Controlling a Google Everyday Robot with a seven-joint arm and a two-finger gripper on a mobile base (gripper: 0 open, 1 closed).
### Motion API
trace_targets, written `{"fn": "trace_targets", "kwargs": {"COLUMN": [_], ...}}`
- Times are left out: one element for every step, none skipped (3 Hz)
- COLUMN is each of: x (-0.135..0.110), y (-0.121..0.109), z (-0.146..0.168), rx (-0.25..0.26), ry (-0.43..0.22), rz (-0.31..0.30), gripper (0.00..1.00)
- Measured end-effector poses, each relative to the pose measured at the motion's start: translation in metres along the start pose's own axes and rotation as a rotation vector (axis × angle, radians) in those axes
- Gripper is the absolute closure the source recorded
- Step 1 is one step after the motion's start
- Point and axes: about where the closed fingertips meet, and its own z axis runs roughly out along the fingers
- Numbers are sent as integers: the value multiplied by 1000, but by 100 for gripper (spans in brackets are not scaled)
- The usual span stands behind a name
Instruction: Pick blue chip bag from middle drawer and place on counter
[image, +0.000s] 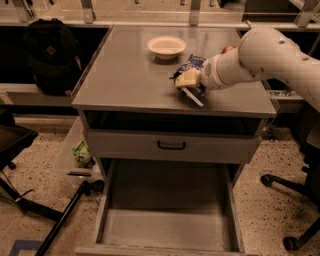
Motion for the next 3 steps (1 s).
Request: {"fn": "trace_targets", "kwargs": {"x": [-2,-2,-2], "y": [1,1,1], "z": [-2,-2,-2], "rx": [0,0,0], "ry": [0,0,0], "rz": [0,0,0], "gripper": [81,58,35]}}
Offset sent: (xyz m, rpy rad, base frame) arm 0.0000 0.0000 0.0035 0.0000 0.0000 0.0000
